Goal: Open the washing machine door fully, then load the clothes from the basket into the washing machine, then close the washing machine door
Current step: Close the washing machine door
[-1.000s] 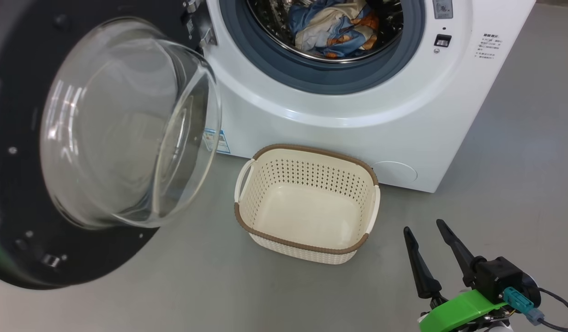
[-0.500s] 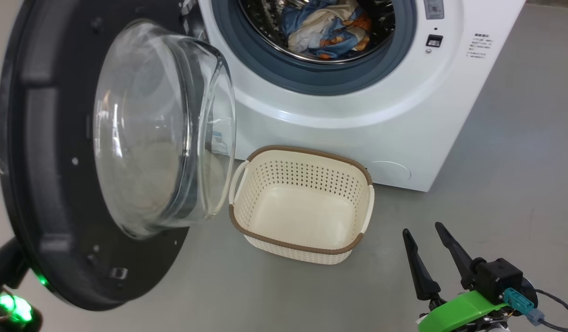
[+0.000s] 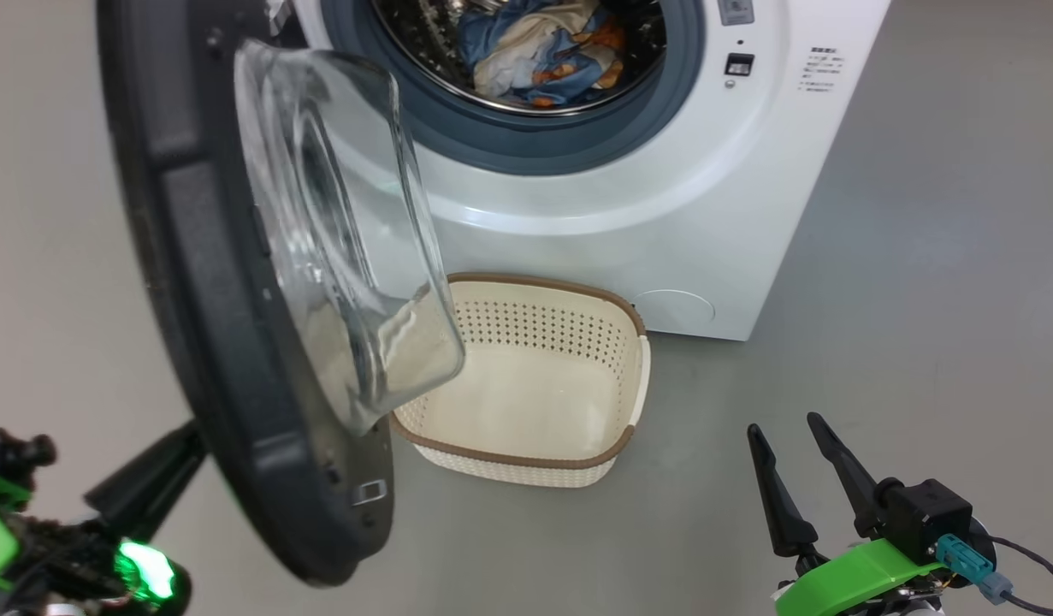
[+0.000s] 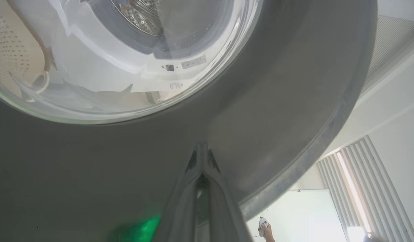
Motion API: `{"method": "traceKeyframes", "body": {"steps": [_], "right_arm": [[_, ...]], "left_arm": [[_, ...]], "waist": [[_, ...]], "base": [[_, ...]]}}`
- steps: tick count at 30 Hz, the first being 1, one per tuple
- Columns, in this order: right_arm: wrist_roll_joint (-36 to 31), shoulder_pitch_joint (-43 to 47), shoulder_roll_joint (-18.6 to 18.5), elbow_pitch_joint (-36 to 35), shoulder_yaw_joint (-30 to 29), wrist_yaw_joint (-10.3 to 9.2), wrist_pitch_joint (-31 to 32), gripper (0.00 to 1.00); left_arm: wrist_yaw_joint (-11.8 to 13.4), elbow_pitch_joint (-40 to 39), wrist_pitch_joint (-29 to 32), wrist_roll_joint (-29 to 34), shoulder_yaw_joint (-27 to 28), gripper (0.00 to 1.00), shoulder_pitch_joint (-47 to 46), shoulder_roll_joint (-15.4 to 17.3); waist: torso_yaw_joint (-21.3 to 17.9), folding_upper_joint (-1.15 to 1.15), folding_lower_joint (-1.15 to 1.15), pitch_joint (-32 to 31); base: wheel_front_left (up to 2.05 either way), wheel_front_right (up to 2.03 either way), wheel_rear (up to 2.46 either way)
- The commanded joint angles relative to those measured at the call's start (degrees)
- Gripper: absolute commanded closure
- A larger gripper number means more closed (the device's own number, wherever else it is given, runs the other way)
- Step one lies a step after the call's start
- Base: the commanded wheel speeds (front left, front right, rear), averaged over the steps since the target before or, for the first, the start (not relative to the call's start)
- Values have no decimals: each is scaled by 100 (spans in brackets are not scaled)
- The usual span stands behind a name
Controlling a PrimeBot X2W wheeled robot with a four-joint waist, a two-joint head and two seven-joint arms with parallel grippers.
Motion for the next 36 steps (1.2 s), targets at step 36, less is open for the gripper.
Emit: {"method": "traceKeyframes", "body": {"steps": [36], "right_arm": [[186, -267, 3, -308, 162, 35, -28, 0]], "left_arm": [[-984, 850, -2408, -851, -1844, 100, -1165, 56]], "waist": [[-2184, 0, 0, 627]], "base": [[0, 0, 0]]}}
